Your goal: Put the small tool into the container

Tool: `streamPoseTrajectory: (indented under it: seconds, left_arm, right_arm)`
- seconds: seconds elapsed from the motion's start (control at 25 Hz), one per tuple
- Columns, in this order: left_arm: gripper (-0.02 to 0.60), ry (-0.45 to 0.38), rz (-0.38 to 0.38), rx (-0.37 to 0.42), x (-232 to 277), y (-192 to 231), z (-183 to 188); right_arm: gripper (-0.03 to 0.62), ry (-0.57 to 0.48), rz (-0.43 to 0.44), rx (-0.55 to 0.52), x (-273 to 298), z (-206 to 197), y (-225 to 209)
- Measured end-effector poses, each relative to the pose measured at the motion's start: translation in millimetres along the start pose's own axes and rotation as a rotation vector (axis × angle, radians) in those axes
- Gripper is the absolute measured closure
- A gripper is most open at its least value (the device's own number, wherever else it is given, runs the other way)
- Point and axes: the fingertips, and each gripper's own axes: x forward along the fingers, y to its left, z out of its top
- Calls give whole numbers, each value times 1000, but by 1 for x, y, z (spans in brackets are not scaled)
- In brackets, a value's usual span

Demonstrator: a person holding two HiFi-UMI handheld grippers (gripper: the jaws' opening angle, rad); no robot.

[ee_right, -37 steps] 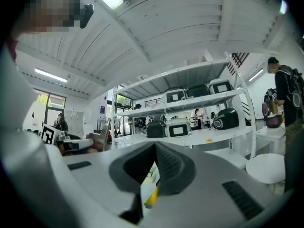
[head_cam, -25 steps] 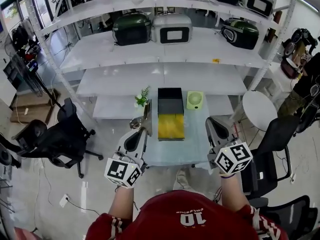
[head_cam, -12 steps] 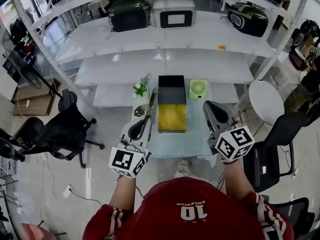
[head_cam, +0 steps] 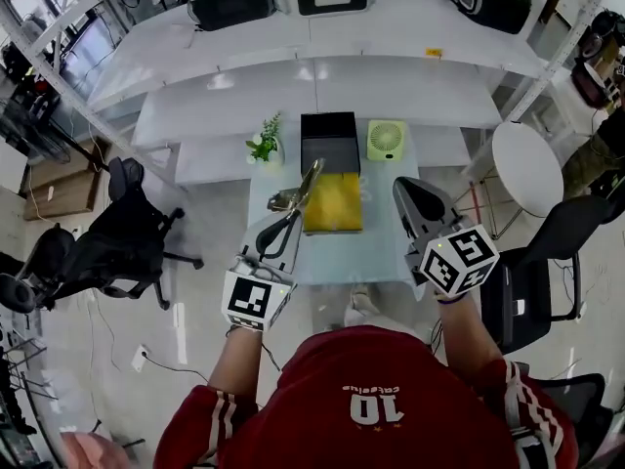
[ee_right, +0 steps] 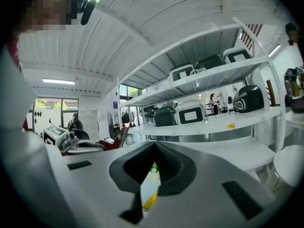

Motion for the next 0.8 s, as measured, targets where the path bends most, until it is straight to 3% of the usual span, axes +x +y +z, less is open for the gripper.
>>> streamPoseTrajectory:
  seconds: [0.8]
  left_arm:
    - [574,259,-66,-52,82,-14,-115]
  right_arm:
    - [589,122,-15,96,24,-69,-55]
